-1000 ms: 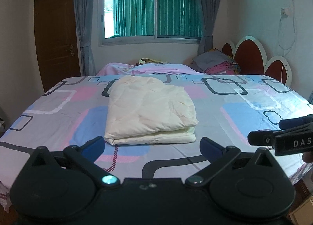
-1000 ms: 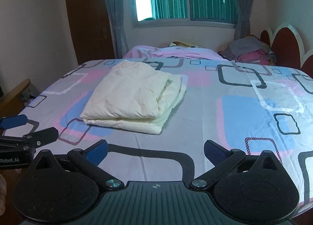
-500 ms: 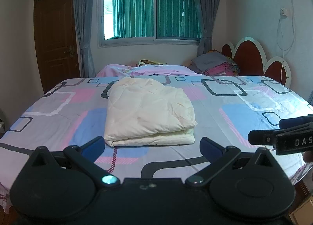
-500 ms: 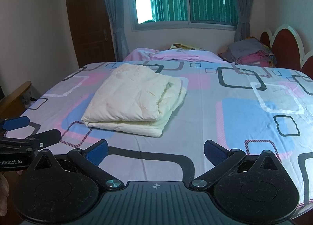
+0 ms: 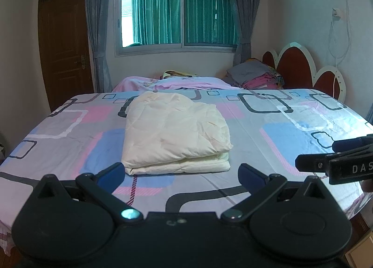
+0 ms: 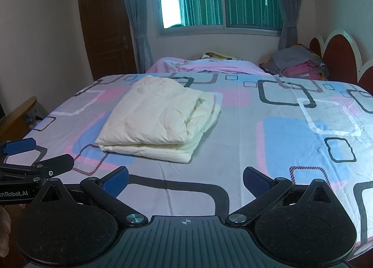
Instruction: Fold large clothes
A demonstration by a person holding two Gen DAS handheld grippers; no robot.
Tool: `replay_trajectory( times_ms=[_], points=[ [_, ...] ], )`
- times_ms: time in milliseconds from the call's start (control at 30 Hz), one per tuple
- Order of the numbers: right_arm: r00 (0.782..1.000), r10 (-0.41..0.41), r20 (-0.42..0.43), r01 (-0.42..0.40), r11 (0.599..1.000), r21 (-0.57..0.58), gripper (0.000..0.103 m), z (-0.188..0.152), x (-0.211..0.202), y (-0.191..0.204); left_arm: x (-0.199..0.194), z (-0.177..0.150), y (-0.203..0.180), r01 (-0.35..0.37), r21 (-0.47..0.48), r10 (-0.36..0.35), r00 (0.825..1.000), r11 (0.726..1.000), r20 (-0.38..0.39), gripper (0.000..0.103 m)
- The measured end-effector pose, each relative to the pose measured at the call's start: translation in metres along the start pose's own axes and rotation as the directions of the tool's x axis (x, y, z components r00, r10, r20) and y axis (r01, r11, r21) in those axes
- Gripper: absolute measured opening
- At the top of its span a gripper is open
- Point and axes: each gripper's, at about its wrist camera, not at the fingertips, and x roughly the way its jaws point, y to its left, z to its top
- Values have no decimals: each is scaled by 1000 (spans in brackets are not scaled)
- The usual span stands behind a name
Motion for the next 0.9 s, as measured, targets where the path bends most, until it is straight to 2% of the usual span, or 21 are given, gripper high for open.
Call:
replay_trajectory(
  times_ms=[900],
  points=[
    [1000, 16, 3, -16, 1000, -22, 103, 5, 1, -5, 3, 3, 0, -14, 1, 14, 1000, 1000, 7, 103]
  ],
)
